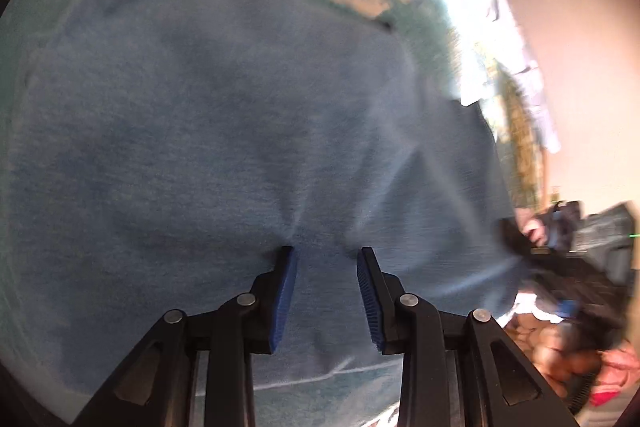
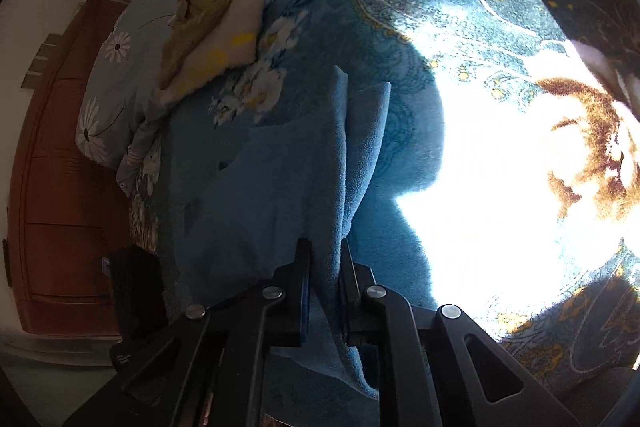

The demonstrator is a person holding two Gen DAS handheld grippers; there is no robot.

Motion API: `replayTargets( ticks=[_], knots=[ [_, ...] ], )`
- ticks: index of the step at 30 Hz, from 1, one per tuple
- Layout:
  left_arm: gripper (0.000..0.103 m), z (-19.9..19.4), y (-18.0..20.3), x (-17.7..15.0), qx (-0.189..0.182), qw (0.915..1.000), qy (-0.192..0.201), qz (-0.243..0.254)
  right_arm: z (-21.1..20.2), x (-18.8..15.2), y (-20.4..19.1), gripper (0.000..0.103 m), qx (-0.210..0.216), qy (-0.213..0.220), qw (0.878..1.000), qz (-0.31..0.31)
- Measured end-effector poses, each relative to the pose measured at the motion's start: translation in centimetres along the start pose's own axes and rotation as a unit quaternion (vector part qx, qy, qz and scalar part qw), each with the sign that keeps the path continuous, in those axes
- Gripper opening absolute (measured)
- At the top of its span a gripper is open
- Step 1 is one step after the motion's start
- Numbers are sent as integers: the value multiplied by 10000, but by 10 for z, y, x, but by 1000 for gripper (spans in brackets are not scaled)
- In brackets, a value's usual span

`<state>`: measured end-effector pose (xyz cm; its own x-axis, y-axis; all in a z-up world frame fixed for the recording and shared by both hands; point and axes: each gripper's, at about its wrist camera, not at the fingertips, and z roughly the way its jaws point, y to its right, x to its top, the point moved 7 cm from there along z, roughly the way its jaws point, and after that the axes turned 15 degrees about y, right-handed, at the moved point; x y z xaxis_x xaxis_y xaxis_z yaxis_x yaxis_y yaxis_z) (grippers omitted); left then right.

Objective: Fold clothes

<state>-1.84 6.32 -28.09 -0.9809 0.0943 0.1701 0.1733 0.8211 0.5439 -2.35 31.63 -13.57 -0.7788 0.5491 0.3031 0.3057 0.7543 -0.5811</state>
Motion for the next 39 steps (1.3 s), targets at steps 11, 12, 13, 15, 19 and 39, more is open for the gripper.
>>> replayTargets(
  ticks=[11, 12, 13, 15, 19, 39],
  knots=[
    [35, -90, -51, 23, -457, 9923, 849, -782, 0, -7, -141, 11, -33, -65, 9809, -1943],
    [35, -105, -65, 29, -452, 9895, 1022, -920, 6, -14, -153, 11, -32, -133, 9773, -2115],
    [35, -119, -76, 34, -455, 9858, 1207, -1074, 12, -20, -166, 11, -32, -201, 9733, -2287],
    [35, -146, -96, 44, -494, 9769, 1554, -1379, 27, -34, -187, 11, -25, -357, 9658, -2568],
    [35, -180, -120, 68, -588, 9619, 2018, -1750, 52, -86, -210, 11, -5, -761, 9539, -2904],
    [50, -162, -118, 28, -633, 9724, 1461, -1707, 51, -116, -171, 22, 73, -845, 9742, -2091]
  ],
)
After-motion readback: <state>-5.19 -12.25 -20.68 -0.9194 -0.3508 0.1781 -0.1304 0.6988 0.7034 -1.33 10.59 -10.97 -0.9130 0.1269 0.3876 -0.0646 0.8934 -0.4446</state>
